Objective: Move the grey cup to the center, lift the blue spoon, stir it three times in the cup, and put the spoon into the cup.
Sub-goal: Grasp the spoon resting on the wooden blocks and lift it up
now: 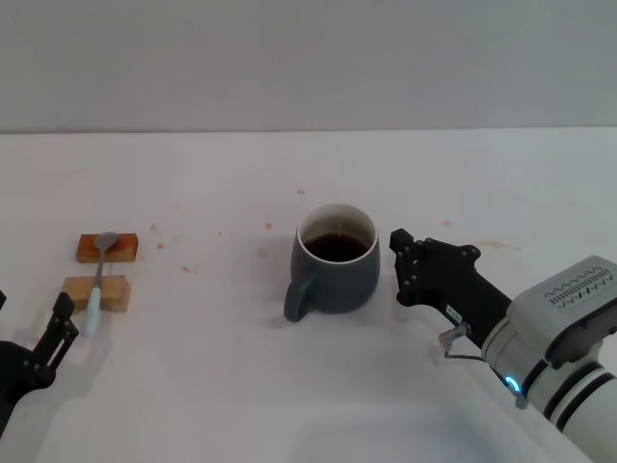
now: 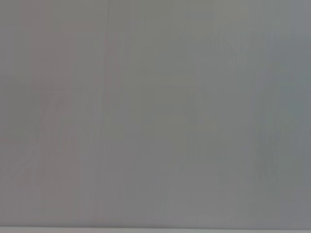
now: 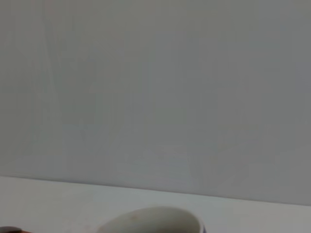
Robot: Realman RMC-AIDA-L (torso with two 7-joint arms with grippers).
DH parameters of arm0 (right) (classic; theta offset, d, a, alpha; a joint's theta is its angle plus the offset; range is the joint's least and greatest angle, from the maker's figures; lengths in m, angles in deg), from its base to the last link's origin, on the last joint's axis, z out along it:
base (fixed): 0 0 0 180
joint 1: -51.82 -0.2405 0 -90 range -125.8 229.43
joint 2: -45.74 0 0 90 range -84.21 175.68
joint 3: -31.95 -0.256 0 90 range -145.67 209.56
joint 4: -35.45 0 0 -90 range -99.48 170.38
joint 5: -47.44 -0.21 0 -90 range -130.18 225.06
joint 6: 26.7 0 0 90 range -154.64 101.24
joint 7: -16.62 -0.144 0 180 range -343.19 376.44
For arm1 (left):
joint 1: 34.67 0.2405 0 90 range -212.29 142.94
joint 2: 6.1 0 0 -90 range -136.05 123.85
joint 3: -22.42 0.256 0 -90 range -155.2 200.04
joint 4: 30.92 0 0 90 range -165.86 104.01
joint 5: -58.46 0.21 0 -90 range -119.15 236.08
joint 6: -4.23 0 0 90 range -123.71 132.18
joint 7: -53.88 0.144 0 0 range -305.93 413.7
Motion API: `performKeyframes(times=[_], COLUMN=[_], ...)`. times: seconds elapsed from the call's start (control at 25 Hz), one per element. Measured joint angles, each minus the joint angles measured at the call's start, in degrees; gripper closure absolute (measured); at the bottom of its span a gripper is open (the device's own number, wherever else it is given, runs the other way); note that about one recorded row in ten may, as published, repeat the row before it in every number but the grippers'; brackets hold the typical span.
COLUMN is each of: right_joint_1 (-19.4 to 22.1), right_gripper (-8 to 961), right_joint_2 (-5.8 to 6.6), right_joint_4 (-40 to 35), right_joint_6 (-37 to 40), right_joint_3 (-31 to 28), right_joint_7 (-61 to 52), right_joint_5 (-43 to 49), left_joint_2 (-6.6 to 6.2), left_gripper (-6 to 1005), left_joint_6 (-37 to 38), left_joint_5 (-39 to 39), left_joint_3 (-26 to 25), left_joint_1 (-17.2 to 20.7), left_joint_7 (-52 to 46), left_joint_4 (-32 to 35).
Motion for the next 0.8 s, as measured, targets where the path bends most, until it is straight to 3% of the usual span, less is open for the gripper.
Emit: performKeyframes(times=[0.8], right_joint_1=[-1.52], right_gripper=[954], right_joint_2=[0.00], right_joint_4=[2.76], right_joint_6=[-2.95], right_joint_3=[0.48], right_joint_7=[0.02], right_joint_5=[3.41], left_joint_2=[0.00], left_gripper=[165], left_joint_6=[-0.01], left_joint_5=[0.00], left_joint_3=[0.20], left_joint_1=[-0.09], left_joint_7=[0.00], left_joint_4=[-0.05])
